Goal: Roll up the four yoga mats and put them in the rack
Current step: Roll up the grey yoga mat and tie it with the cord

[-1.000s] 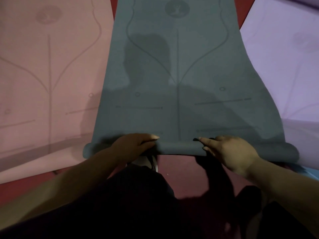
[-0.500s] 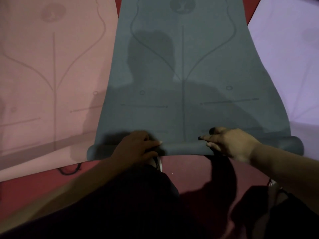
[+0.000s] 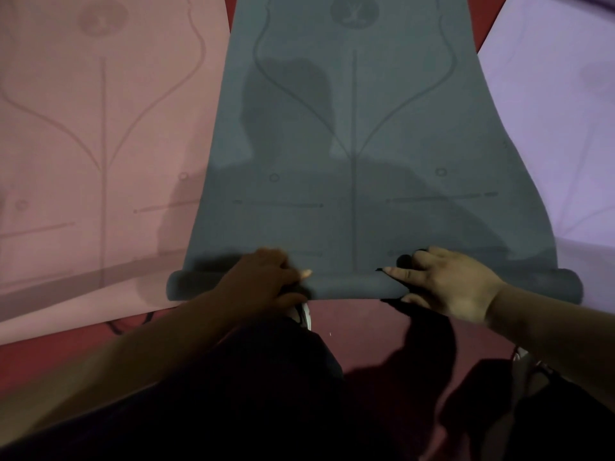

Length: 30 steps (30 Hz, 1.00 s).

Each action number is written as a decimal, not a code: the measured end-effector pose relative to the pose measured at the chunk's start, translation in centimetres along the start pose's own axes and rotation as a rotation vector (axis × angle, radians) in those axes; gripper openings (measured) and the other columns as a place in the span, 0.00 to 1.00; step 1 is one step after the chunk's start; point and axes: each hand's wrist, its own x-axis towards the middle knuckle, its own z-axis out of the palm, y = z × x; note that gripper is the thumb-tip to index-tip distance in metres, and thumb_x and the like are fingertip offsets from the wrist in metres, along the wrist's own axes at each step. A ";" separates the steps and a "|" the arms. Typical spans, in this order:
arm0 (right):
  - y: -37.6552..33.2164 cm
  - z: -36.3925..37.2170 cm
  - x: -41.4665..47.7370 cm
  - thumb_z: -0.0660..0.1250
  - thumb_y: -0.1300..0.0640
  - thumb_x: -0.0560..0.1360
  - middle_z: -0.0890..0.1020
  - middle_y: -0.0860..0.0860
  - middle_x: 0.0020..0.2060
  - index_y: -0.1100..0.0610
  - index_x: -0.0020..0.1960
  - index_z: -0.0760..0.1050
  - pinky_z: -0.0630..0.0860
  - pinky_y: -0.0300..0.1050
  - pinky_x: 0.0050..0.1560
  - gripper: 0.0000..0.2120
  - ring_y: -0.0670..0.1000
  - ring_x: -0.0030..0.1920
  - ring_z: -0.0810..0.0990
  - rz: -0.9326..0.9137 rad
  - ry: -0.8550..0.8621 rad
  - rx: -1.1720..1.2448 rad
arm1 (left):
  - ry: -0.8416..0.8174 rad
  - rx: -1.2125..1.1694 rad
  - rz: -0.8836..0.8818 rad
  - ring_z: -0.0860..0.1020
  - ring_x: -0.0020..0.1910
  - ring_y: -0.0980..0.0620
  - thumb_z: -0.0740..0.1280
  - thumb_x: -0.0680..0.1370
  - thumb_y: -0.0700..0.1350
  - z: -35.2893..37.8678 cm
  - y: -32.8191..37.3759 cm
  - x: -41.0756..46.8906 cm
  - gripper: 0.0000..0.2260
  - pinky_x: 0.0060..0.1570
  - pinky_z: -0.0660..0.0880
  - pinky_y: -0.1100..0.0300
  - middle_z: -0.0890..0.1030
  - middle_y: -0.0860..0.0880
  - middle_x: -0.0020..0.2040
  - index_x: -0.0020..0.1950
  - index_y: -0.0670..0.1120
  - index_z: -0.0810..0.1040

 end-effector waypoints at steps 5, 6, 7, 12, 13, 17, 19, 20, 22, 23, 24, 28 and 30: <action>0.2 -0.7 0.4 0.54 0.34 0.78 0.69 0.47 0.51 0.44 0.73 0.72 0.81 0.46 0.36 0.28 0.53 0.41 0.80 0.013 0.015 -0.019 | 0.071 -0.029 0.058 0.79 0.42 0.38 0.55 0.76 0.69 -0.4 -0.4 0.6 0.31 0.42 0.78 0.49 0.78 0.42 0.45 0.65 0.51 0.81; 0.0 -0.8 0.4 0.54 0.35 0.78 0.69 0.47 0.51 0.46 0.72 0.73 0.80 0.46 0.36 0.28 0.53 0.41 0.80 0.018 0.025 -0.036 | 0.042 -0.053 0.022 0.79 0.45 0.38 0.52 0.75 0.71 -1.1 -0.2 0.8 0.34 0.44 0.77 0.50 0.78 0.42 0.47 0.69 0.52 0.79; -0.1 -1.0 0.4 0.54 0.35 0.78 0.70 0.47 0.51 0.47 0.72 0.74 0.79 0.47 0.36 0.28 0.53 0.41 0.79 0.024 0.036 -0.057 | 0.004 -0.072 -0.027 0.79 0.49 0.40 0.48 0.72 0.73 -1.7 -0.1 1.0 0.37 0.48 0.76 0.50 0.78 0.43 0.50 0.72 0.55 0.76; -1.1 -1.4 -0.2 0.59 0.42 0.76 0.77 0.50 0.43 0.48 0.75 0.71 0.72 0.49 0.39 0.28 0.56 0.39 0.75 0.063 0.105 -0.179 | -0.035 -0.187 -0.154 0.76 0.65 0.49 0.47 0.69 0.74 -3.1 -0.1 1.3 0.38 0.58 0.69 0.58 0.80 0.52 0.65 0.74 0.62 0.71; -1.4 -1.3 -0.5 0.62 0.44 0.75 0.77 0.51 0.43 0.47 0.76 0.68 0.71 0.50 0.40 0.30 0.56 0.39 0.75 0.070 0.103 -0.188 | -0.030 -0.212 -0.172 0.75 0.68 0.51 0.48 0.68 0.75 -3.2 -0.2 1.3 0.38 0.61 0.69 0.58 0.78 0.55 0.68 0.74 0.62 0.71; -1.6 -0.8 -1.3 0.59 0.39 0.78 0.78 0.52 0.47 0.45 0.75 0.70 0.72 0.51 0.43 0.27 0.58 0.43 0.76 0.106 0.131 -0.150 | -0.045 -0.206 -0.188 0.75 0.68 0.53 0.46 0.66 0.75 -3.3 -0.7 1.4 0.39 0.63 0.69 0.56 0.78 0.58 0.69 0.72 0.62 0.73; -1.4 -1.1 -1.0 0.56 0.37 0.78 0.77 0.51 0.48 0.45 0.74 0.72 0.74 0.51 0.42 0.28 0.57 0.43 0.76 0.096 0.101 -0.121 | -0.041 -0.202 -0.201 0.77 0.66 0.52 0.51 0.69 0.74 -3.2 -0.7 1.6 0.34 0.61 0.71 0.55 0.79 0.57 0.67 0.70 0.61 0.73; -1.3 -1.3 -0.8 0.55 0.36 0.78 0.77 0.51 0.48 0.45 0.73 0.73 0.75 0.51 0.41 0.28 0.56 0.43 0.77 0.089 0.086 -0.108 | -0.039 -0.187 -0.203 0.77 0.65 0.52 0.52 0.70 0.72 -3.1 -0.6 1.6 0.32 0.60 0.72 0.55 0.80 0.57 0.66 0.70 0.61 0.73; -0.7 -1.4 -0.2 0.55 0.37 0.77 0.77 0.49 0.46 0.45 0.72 0.74 0.76 0.49 0.37 0.27 0.55 0.40 0.78 0.065 0.070 -0.090 | -0.031 -0.149 -0.195 0.78 0.64 0.49 0.52 0.72 0.70 -3.1 -0.3 1.5 0.29 0.57 0.74 0.54 0.80 0.55 0.65 0.70 0.61 0.72; -0.4 -1.4 0.1 0.55 0.37 0.77 0.77 0.48 0.45 0.45 0.72 0.74 0.76 0.47 0.36 0.27 0.54 0.40 0.78 0.055 0.062 -0.079 | -0.015 -0.128 -0.185 0.79 0.63 0.48 0.52 0.74 0.68 -3.0 -0.2 1.4 0.28 0.56 0.76 0.52 0.81 0.54 0.64 0.69 0.61 0.73; -0.1 -1.4 0.3 0.56 0.37 0.77 0.77 0.48 0.45 0.45 0.72 0.74 0.75 0.47 0.34 0.26 0.54 0.39 0.79 0.047 0.054 -0.068 | 0.017 -0.096 -0.164 0.80 0.60 0.46 0.51 0.75 0.67 -2.9 0.1 1.2 0.28 0.53 0.77 0.51 0.82 0.52 0.62 0.69 0.59 0.75; 0.8 -1.2 0.8 0.61 0.36 0.76 0.75 0.49 0.44 0.43 0.72 0.74 0.77 0.46 0.35 0.27 0.53 0.40 0.80 0.029 0.018 -0.052 | 0.129 0.048 -0.033 0.81 0.43 0.41 0.55 0.78 0.64 -2.1 0.0 0.5 0.22 0.39 0.78 0.49 0.82 0.49 0.49 0.62 0.56 0.81; 0.9 -1.1 1.0 0.58 0.35 0.77 0.75 0.48 0.45 0.43 0.72 0.74 0.77 0.46 0.36 0.27 0.53 0.42 0.80 0.036 0.012 -0.031 | 0.121 0.102 -0.008 0.79 0.42 0.42 0.58 0.77 0.66 -1.6 -0.6 0.1 0.23 0.38 0.77 0.50 0.80 0.49 0.47 0.64 0.57 0.80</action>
